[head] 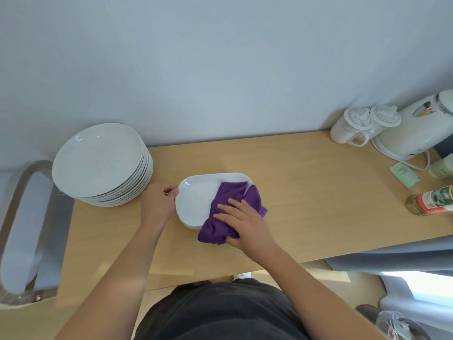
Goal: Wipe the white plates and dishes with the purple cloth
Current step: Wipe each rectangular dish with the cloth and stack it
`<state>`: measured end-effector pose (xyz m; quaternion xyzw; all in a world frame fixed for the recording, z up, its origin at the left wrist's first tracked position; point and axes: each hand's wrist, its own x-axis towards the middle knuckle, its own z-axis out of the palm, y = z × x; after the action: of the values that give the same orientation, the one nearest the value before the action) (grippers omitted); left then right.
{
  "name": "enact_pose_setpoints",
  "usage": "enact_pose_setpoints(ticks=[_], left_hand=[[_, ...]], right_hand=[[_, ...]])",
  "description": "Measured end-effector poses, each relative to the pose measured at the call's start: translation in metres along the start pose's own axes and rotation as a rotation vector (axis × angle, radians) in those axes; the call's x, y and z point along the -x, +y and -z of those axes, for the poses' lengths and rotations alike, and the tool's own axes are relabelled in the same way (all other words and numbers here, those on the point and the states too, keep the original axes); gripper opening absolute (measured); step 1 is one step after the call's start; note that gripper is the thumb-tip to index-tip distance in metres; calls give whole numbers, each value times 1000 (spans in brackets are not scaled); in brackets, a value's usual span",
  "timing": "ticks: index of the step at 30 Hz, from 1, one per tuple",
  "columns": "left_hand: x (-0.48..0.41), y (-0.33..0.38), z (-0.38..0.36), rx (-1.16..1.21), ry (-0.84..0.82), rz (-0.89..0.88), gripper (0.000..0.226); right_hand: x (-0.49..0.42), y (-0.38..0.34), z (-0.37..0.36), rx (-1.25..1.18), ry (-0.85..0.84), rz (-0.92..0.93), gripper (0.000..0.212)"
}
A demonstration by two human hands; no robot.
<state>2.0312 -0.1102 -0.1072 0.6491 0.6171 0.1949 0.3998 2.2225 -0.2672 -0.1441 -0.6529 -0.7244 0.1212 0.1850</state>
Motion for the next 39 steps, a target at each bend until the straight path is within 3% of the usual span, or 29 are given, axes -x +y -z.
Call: enact_pose_setpoints(ticks=[4, 6, 8, 11, 14, 21, 27, 30, 33, 39], left_hand=[[10, 12, -7, -196, 101, -56, 18], [18, 18, -12, -308, 149, -57, 18], [30, 27, -20, -417, 159, -91, 37], [55, 43, -43, -422, -78, -307, 44], [76, 41, -72, -591, -316, -414, 58], [89, 20, -97, -872, -131, -544, 64], [100, 22, -105, -849, -104, -509, 63], [98, 30, -101, -819, -162, -466, 57], [86, 32, -90, -942, -321, -447, 51], [76, 30, -86, -976, -395, -458, 47]], right_hand=[[14, 24, 15, -4, 36, -54, 68], [21, 30, 22, -148, 84, -97, 62], [25, 29, 31, -386, 139, -204, 58], [25, 21, 54, -697, 237, -454, 54], [24, 15, 71, -823, 337, -563, 45], [31, 20, 80, -916, 360, -660, 27], [33, 18, 89, -986, 353, -721, 23], [33, 18, 95, -970, 360, -714, 22], [32, 17, 100, -999, 383, -734, 20], [27, 11, 107, -997, 418, -754, 17]])
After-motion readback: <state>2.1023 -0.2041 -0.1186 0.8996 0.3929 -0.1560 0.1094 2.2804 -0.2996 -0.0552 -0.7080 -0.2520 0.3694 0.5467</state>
